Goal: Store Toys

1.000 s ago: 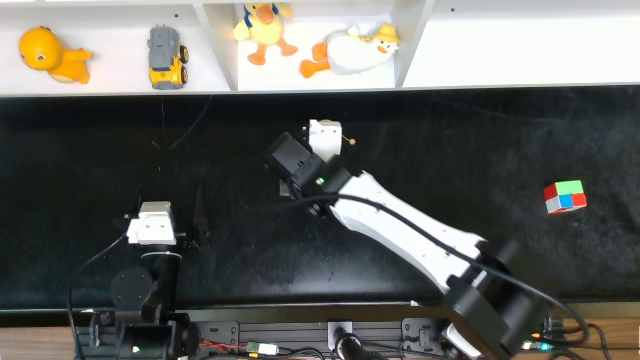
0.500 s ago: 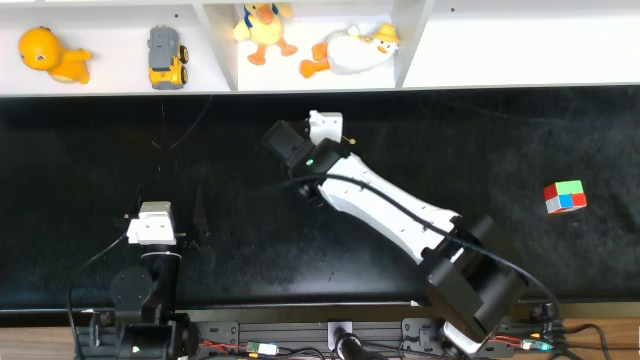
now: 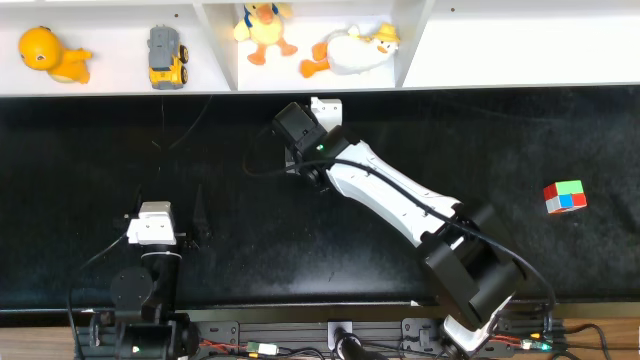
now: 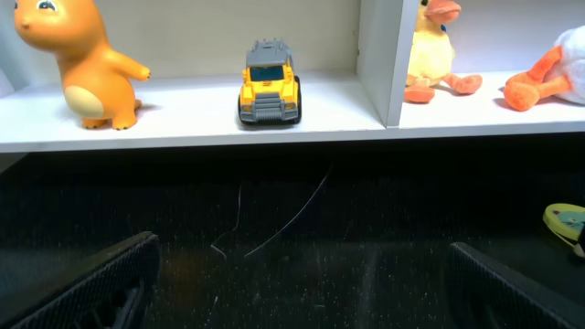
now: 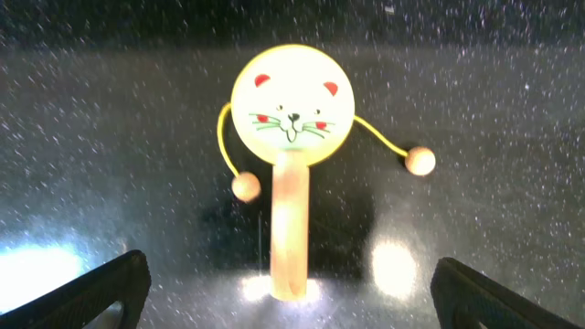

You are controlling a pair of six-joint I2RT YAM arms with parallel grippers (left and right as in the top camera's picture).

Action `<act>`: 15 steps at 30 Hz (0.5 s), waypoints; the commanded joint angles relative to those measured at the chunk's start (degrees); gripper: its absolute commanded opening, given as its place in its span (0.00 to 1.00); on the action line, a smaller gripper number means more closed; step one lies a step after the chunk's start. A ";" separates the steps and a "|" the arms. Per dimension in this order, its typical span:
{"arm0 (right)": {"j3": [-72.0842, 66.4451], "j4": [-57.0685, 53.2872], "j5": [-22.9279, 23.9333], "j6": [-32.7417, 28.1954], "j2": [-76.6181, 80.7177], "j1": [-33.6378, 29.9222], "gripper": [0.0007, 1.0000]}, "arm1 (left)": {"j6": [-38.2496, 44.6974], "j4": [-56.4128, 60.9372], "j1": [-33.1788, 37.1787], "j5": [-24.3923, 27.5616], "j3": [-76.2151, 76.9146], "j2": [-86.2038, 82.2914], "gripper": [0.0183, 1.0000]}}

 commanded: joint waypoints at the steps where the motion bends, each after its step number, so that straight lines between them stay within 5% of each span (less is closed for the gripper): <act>1: 1.25 -0.87 -1.75 -1.09 1.11 -0.33 1.00 | -0.15 -0.09 -0.52 0.57 -0.17 -0.68 1.00; 12: 1.29 -1.25 -3.39 -1.07 4.15 -0.33 0.98 | -0.15 -0.09 -0.52 0.59 -0.17 -0.68 1.00; 15: 1.29 -1.27 -3.37 -1.07 4.20 -0.33 0.73 | -0.15 -0.09 -0.52 0.59 -0.17 -0.68 1.00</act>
